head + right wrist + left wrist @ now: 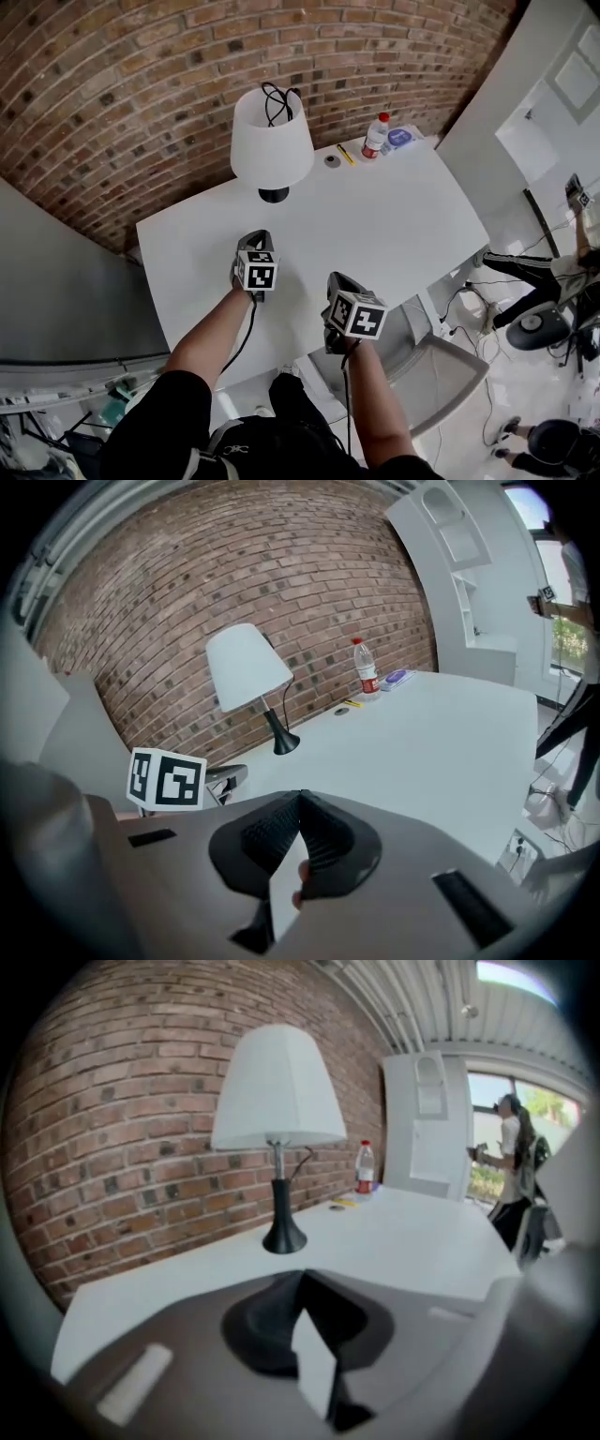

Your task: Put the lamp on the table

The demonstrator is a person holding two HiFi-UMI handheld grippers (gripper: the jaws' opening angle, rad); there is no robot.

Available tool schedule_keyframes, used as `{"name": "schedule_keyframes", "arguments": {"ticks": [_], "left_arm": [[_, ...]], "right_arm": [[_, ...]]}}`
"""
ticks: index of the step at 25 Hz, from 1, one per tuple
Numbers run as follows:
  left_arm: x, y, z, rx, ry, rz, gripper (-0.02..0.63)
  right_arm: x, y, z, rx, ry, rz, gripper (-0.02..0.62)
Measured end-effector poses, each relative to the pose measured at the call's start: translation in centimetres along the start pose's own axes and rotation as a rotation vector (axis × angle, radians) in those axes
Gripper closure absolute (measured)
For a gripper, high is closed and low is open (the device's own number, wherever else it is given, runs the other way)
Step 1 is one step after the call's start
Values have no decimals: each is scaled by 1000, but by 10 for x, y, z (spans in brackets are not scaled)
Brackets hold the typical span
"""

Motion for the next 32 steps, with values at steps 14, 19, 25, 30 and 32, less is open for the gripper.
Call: {"name": "schedule_keyframes", "arguments": {"ticks": [14, 19, 25, 30, 32], "left_arm": [[-277, 1, 12, -40, -71, 46, 604], [-358, 3, 14, -56, -108, 33, 604], [-434, -8, 7, -53, -137, 22, 604], [-467, -14, -15, -63, -147, 26, 604], [-476, -12, -19, -75, -154, 32, 603]], "right_arm": [[-133, 139, -57, -116, -148, 131, 598], [-182, 184, -79, -218, -250, 149, 598], [-216, 214, -114, -260, -277, 185, 598], [-226, 223, -145, -273, -249, 191, 598], [-230, 226, -152, -268, -244, 196, 598]]}}
Point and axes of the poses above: the fingertips, and each gripper's own axes: x forward along the fingers, y to its left, z out of its top, the point moved 9 cm from there along -x, backward along the fingers, and after that the axes turned 10 degrees about x, right-handed, at the moved point
